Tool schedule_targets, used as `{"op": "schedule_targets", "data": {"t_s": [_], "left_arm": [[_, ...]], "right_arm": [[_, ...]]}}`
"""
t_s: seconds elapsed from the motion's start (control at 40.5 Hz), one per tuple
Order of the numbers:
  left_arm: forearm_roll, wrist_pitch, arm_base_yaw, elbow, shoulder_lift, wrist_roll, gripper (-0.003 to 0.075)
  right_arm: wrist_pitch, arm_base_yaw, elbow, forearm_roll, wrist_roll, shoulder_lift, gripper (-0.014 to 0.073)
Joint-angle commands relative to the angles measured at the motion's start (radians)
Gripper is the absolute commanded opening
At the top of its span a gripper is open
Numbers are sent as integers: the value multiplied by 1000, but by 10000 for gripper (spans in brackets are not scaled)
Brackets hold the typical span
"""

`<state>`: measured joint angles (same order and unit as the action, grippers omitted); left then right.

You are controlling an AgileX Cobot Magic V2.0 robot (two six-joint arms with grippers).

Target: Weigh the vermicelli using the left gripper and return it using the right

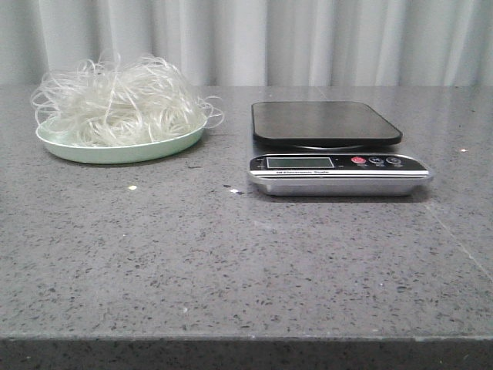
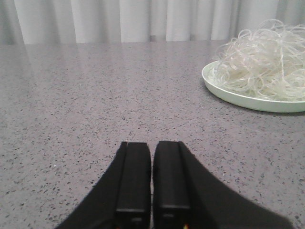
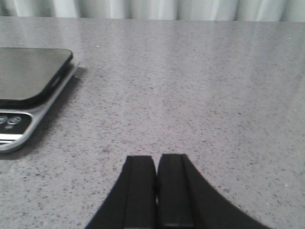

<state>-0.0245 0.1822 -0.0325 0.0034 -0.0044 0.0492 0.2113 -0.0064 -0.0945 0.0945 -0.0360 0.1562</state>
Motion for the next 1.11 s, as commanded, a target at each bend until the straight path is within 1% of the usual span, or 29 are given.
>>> {"op": "schedule_targets", "data": {"t_s": [0.0,0.197,0.345,0.617,1.085], "left_arm": [[-12,-74,0,6,-22,-8,137],[-12,-74,0,6,-22,-8,137],[-12,-74,0,6,-20,-8,137],[-12,-74,0,6,-20,-8,137],[-12,-74,0,6,-20,-8,137]], "right_arm": [[-106,-31,6,0,-6,-38,150],[-127,-58,110,30,-6,-186,150],[-130,-60,114,46,-6,-183,150],[-191,-60,114,60,-6,-184,150],[-192,-60,114,60,-6,-184,150]]}}
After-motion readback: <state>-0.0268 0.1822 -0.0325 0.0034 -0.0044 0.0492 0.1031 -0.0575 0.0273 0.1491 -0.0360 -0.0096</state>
